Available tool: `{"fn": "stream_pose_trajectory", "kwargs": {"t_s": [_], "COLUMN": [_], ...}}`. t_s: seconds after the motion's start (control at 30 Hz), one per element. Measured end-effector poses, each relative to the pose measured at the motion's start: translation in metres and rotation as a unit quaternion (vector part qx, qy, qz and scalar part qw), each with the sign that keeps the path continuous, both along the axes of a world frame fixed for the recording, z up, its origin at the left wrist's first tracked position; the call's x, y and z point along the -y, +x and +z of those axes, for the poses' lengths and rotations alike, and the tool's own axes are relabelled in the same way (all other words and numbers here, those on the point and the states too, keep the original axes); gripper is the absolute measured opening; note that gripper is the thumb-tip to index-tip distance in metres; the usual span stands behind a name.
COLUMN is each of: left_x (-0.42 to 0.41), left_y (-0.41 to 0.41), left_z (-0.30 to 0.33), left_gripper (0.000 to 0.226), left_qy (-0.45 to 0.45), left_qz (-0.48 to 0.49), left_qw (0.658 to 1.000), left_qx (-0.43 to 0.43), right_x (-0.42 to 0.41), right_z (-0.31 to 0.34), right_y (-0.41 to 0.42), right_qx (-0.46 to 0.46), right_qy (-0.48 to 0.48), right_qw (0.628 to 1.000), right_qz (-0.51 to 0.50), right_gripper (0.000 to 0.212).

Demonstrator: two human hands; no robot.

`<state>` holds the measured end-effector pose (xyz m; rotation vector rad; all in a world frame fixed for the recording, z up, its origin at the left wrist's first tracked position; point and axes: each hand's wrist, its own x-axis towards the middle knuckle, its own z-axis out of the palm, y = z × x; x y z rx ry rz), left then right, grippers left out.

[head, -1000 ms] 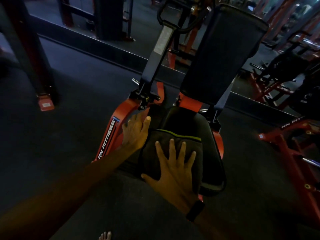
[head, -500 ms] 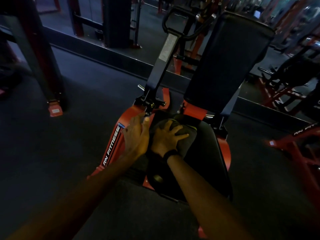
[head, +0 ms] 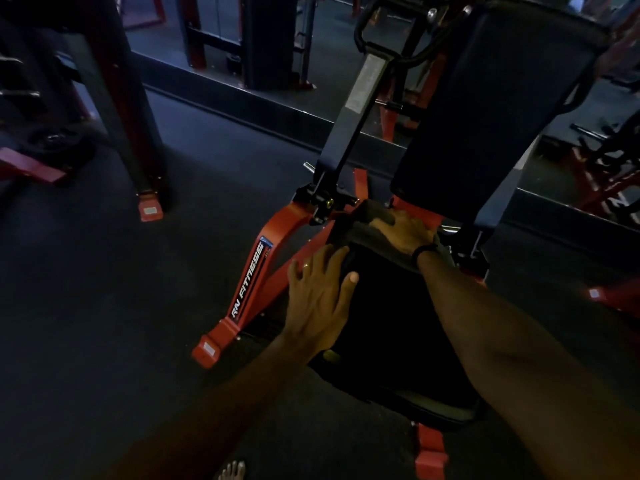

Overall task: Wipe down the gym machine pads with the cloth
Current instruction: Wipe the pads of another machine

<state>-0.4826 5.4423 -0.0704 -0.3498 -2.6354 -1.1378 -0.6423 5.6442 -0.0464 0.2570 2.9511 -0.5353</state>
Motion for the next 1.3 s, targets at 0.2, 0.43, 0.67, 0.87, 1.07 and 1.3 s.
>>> {"fn": "stream_pose_trajectory", "kwargs": {"t_s": [0.2, 0.43, 0.67, 0.87, 1.07, 1.3], "left_x": [0.0, -0.003, -0.004, -0.004, -0.004, -0.001], "left_y": [-0.004, -0.004, -0.004, 0.0, -0.003, -0.011], "left_z": [-0.002, -0.004, -0.003, 0.004, -0.003, -0.005], "left_gripper": [0.06, 0.06, 0.077, 0.081, 0.076, 0.073], "left_qy": [0.002, 0.029, 0.001, -0.03, 0.003, -0.005], "left_qz": [0.02, 0.022, -0.037, -0.071, -0.083, -0.094], "left_qw": [1.0, 0.999, 0.998, 0.996, 0.995, 0.993], "left_qx": [0.004, 0.005, 0.043, 0.054, 0.051, 0.075], "right_x": [-0.065, -0.077, -0.049, -0.012, -0.016, -0.065], "right_z": [-0.009, 0.0, -0.003, 0.006, 0.015, 0.006], "right_y": [0.03, 0.113, 0.208, 0.279, 0.235, 0.076], "right_qx": [0.021, 0.019, -0.054, -0.059, -0.04, 0.011], "right_qy": [-0.043, -0.096, -0.114, -0.085, -0.099, -0.15], "right_qw": [0.998, 0.993, 0.983, 0.979, 0.976, 0.961], "right_qz": [-0.034, -0.071, -0.13, -0.177, -0.189, -0.232], "right_gripper": [0.074, 0.06, 0.064, 0.07, 0.057, 0.062]}}
